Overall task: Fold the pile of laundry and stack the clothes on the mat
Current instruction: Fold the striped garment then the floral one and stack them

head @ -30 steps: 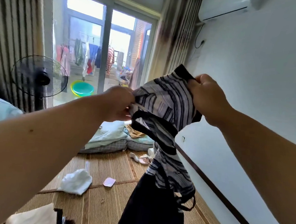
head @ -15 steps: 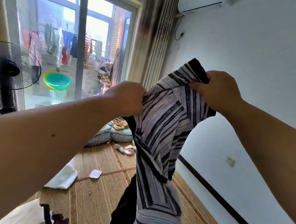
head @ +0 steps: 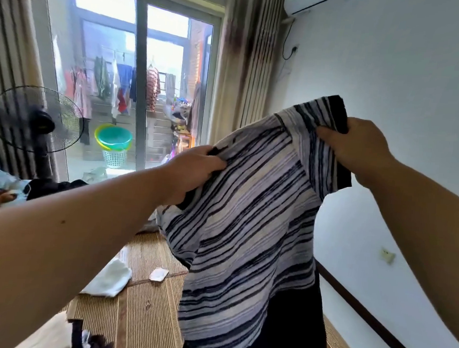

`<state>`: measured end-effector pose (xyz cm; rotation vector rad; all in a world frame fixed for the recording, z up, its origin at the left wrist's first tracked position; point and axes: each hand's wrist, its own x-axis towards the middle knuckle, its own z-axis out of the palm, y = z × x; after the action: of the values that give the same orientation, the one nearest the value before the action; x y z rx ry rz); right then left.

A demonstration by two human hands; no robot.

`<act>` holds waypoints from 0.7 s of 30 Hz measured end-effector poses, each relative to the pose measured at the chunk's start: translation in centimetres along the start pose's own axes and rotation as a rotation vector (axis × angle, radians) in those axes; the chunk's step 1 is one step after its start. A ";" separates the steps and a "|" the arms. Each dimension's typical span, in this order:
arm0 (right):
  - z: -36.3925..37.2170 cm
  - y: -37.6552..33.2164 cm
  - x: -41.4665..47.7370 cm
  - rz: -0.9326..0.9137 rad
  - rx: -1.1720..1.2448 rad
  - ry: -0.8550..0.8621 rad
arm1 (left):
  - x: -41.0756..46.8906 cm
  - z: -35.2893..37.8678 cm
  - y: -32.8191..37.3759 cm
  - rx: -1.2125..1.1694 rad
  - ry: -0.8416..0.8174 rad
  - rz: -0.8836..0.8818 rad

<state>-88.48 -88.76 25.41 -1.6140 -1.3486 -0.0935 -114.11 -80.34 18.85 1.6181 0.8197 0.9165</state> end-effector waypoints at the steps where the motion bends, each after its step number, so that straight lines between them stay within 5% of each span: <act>1: -0.2 1.5 0.5 0.023 0.036 -0.019 | 0.5 1.2 0.4 -0.067 -0.025 -0.007; 7: -0.1 11.0 2.6 0.314 0.188 -0.282 | 5.1 10.8 1.9 -0.302 0.038 -0.217; 13: 3.5 15.5 -1.9 0.069 0.183 -0.070 | 11.2 18.3 1.0 -0.545 0.282 -0.336; 18: 8.1 19.3 -5.4 0.210 0.074 -0.496 | 13.5 19.8 0.2 -0.595 0.521 -0.366; 21: 9.3 21.5 -4.4 0.327 0.131 -0.543 | 13.7 18.8 0.5 -0.607 0.556 -0.340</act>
<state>-78.00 -82.97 4.75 -1.7936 -1.4244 0.6588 -91.04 -77.03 18.65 0.6756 1.0239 1.2344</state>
